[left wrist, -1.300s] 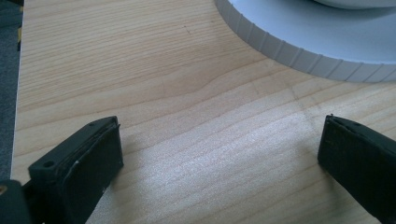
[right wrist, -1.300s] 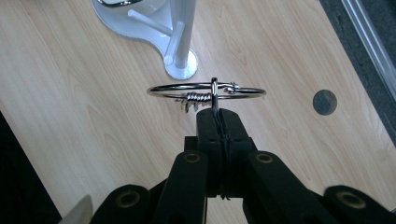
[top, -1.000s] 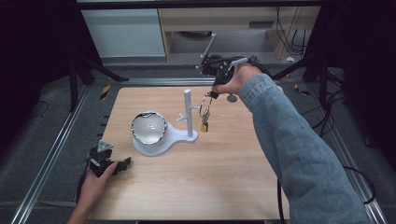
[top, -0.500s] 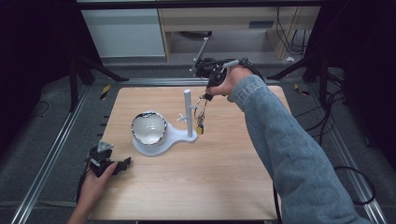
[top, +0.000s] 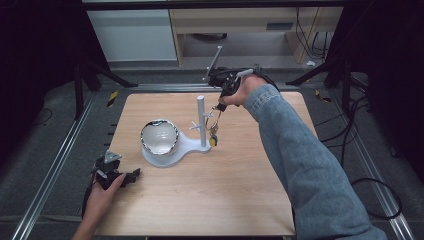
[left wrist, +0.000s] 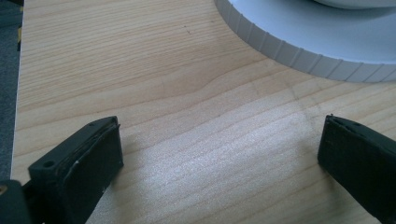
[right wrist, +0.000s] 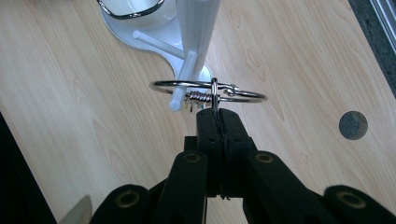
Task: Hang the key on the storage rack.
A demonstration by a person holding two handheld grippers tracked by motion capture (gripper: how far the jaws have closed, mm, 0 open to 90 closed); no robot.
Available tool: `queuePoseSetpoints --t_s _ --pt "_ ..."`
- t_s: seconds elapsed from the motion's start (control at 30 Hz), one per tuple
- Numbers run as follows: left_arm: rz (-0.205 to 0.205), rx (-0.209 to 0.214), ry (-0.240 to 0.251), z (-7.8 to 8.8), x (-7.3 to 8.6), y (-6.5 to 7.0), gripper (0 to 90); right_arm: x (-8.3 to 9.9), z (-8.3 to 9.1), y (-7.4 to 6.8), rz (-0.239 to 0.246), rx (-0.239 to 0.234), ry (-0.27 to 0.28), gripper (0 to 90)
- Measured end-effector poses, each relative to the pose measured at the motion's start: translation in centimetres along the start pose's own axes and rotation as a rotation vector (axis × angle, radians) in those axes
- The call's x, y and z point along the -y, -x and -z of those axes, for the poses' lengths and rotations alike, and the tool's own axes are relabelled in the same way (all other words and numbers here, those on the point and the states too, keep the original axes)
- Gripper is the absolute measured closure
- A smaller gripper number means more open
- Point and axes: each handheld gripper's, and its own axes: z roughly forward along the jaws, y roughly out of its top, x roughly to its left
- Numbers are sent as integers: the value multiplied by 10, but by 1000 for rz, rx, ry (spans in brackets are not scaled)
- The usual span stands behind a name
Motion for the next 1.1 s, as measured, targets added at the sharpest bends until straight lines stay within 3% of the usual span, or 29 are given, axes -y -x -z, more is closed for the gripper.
queuePoseSetpoints --t_s 0.93,1.1 --pt "0 0 0 0 0 0 0 -9 -22 8 -3 -32 -44 879" --pt "0 0 0 0 0 0 0 -8 -23 10 -11 -28 -51 817"
